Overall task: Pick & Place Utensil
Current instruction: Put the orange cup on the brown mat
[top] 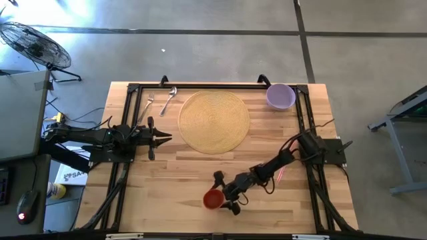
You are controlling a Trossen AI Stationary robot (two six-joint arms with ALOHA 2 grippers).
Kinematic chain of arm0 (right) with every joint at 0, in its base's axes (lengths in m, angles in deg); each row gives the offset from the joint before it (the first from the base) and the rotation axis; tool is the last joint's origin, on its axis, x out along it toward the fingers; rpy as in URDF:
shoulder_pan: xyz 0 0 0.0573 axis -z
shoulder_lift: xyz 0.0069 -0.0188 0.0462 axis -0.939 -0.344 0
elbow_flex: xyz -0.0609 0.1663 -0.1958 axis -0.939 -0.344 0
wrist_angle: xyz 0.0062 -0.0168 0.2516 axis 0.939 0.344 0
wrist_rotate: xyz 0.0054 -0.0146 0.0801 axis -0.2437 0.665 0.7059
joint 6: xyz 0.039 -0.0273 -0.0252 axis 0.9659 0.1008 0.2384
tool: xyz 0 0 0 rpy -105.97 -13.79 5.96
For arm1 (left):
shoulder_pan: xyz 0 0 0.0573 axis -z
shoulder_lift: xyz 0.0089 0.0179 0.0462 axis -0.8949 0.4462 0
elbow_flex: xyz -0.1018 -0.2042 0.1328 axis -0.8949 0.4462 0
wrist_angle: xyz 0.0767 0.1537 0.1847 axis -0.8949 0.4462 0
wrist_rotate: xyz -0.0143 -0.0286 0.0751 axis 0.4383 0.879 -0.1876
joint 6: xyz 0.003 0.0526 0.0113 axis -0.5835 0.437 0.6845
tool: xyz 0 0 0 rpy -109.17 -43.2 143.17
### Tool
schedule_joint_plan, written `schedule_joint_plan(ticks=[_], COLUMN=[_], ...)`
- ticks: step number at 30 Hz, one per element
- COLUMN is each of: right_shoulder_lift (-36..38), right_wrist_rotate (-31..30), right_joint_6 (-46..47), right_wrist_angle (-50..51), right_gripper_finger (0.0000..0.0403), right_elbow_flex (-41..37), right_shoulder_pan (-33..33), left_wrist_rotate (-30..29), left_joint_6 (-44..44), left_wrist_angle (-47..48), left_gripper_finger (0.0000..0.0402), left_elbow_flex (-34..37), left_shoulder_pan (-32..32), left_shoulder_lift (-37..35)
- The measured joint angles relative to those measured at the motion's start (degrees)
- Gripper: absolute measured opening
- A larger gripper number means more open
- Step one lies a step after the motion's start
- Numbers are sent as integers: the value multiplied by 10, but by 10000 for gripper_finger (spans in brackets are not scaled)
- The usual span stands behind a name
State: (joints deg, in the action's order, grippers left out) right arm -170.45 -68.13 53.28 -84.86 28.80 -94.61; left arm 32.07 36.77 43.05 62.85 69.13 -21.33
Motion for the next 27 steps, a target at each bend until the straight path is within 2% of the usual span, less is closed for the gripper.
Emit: schedule_joint_plan(ticks=[5, 7, 11, 14, 19, 27], right_shoulder_lift=[68, 101, 163, 204, 235, 235], right_wrist_rotate=[-71, -121, -258, -314, -311, -277], right_joint_6=[0, 2, 3, 3, 5, 93], right_wrist_angle=[-4, -6, -12, -6, 55, 109], right_gripper_finger=[299, 298, 298, 297, 297, 297], right_elbow_flex=[-54, -83, -134, -156, -145, -131], right_shoulder_pan=[24, 38, 78, 124, 222, 387], left_wrist_rotate=[0, 0, 0, 0, 0, 1], left_joint_6=[0, 0, 0, 0, 0, 0], left_wrist_angle=[0, 0, 0, 0, 0, 0], left_gripper_finger=[56, 56, 56, 56, 56, 56], left_elbow_flex=[0, 0, 0, 0, 0, 0], left_shoulder_pan=[0, 0, 0, 0, 0, 0], left_shoulder_lift=[0, 0, 0, 0, 0, 0])
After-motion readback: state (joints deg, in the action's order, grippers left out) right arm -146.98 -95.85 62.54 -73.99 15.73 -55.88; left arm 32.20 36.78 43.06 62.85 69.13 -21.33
